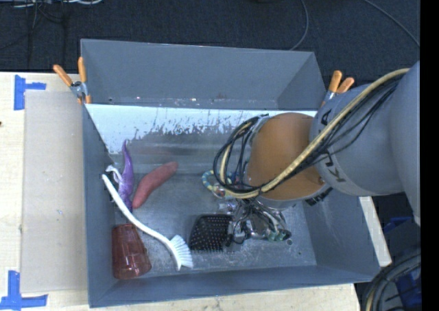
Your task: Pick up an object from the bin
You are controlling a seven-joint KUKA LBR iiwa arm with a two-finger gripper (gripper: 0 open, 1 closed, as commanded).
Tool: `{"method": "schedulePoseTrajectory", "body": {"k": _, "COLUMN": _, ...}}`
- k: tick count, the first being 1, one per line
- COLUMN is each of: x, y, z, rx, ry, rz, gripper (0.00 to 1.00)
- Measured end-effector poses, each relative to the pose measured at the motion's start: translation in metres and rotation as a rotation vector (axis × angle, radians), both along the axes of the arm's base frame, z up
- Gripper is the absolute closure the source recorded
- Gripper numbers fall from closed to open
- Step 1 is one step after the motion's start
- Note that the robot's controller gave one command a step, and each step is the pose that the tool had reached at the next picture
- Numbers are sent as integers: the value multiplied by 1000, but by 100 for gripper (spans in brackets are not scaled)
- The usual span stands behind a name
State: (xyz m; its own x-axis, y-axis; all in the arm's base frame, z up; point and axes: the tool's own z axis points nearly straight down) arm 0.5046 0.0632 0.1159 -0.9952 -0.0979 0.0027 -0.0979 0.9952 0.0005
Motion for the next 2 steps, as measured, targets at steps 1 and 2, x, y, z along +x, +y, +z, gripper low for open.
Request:
{"method": "schedulePoseTrajectory", "body": {"k": 1, "x": 10, "y": 5, "z": 17, "rx": 2, "ry": -14, "rz": 2, "gripper": 100}}
{"method": "schedulePoseTrajectory", "body": {"k": 2, "x": 8, "y": 5, "z": 4, "rx": 1, "ry": -2, "rz": 1, "gripper": 100}}
